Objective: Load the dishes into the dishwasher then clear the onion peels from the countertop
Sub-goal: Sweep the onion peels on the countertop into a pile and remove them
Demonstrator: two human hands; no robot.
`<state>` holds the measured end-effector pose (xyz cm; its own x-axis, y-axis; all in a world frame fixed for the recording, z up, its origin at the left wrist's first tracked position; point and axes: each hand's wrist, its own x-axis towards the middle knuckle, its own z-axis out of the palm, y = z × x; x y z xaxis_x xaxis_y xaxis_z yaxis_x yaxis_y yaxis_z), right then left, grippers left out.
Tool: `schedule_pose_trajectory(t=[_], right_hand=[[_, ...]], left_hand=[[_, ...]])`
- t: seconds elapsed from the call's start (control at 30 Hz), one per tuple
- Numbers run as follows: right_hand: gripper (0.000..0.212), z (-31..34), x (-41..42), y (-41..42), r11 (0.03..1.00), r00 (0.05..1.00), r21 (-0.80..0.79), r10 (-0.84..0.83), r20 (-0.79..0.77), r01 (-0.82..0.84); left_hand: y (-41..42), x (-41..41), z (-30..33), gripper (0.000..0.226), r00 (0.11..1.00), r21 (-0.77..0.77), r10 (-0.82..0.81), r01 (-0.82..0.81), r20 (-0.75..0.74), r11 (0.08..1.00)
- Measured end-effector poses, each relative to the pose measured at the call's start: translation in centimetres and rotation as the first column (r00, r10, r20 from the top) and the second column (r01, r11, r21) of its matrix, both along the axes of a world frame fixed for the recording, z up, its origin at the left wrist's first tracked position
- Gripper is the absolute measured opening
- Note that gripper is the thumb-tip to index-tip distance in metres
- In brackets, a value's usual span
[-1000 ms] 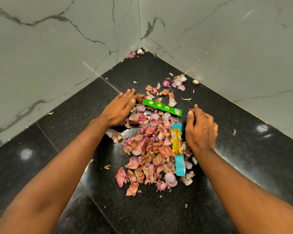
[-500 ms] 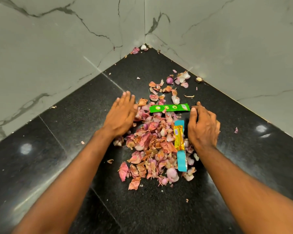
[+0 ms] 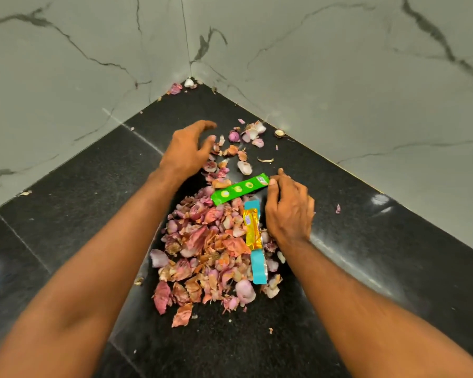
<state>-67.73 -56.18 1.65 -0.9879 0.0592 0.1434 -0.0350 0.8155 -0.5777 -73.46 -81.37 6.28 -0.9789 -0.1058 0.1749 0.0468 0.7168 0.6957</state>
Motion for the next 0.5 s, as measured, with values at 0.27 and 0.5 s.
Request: schedule_pose_trajectory(t=[0.27,0.5], right_hand=[[0.027,0.0,0.0,0.1,1.000,1.000,0.001,0.004,-0.005,-0.004],[0.027,0.0,0.0,0.1,1.000,1.000,-0.004,0.011,0.000,-0.011]], left_hand=[[5.1,-3.6,-3.6,0.070,0.943,-0.340,-0.193,0.282,0.272,0.897],[3.8,-0.2,0.0,0.068,0.959,-0.010,-0.247,0.251,0.139,0.968]])
